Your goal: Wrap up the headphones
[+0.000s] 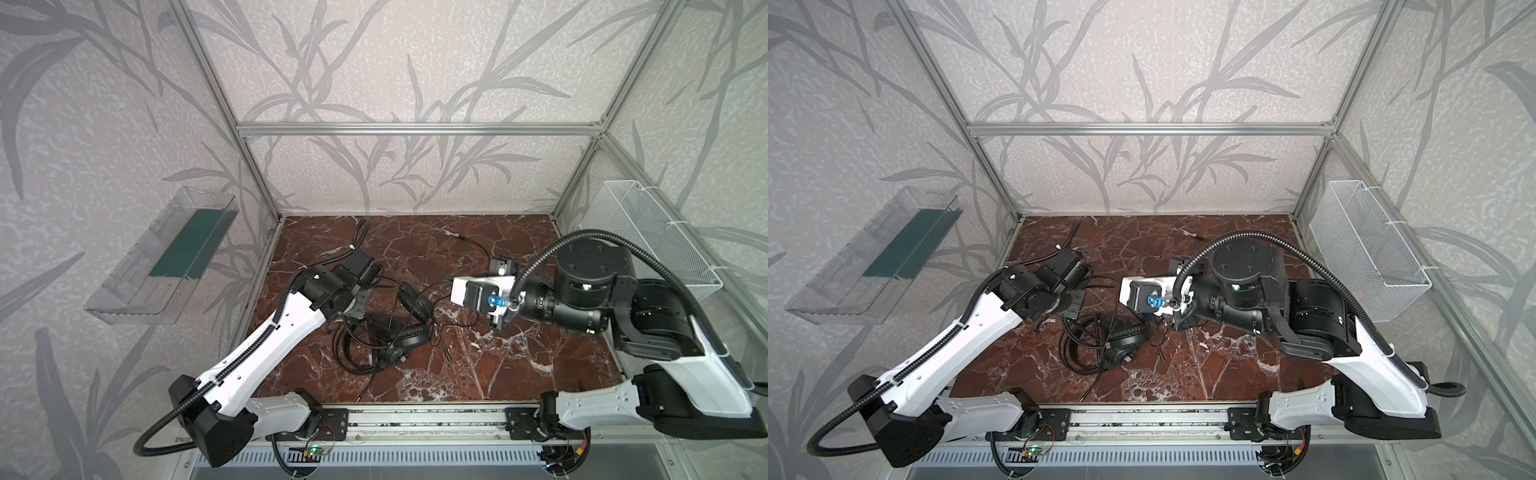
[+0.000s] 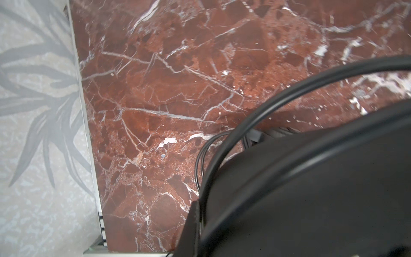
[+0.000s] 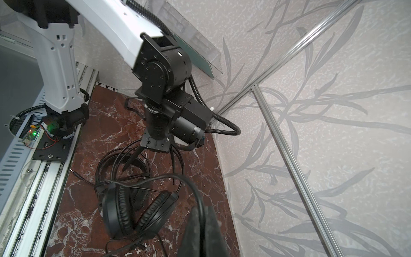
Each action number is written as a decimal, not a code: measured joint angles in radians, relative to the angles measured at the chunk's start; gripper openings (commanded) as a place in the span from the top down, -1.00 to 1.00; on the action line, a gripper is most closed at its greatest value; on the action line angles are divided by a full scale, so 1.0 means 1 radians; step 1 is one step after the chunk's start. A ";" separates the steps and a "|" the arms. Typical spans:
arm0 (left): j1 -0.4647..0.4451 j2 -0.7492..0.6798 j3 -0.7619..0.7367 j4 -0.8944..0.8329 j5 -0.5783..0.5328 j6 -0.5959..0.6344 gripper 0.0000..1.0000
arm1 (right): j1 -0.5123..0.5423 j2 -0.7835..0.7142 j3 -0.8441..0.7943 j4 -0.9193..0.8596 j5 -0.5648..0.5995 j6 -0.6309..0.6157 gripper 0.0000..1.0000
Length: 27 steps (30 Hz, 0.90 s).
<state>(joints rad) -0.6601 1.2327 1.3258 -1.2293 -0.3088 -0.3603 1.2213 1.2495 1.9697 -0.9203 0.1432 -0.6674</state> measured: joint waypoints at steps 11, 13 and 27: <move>-0.127 -0.071 -0.002 -0.056 -0.011 0.032 1.00 | -0.264 0.056 -0.057 0.078 -0.087 0.051 1.00; -0.126 -0.107 -0.002 -0.061 -0.012 0.034 1.00 | -0.328 0.061 -0.092 0.118 -0.108 0.077 1.00; -0.126 -0.261 -0.005 -0.040 0.122 0.027 1.00 | -0.574 0.219 -0.240 0.365 -0.268 0.283 0.82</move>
<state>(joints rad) -0.7860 0.9718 1.3212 -1.2697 -0.1871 -0.3336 0.6472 1.4681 1.7294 -0.5556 -0.1246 -0.3840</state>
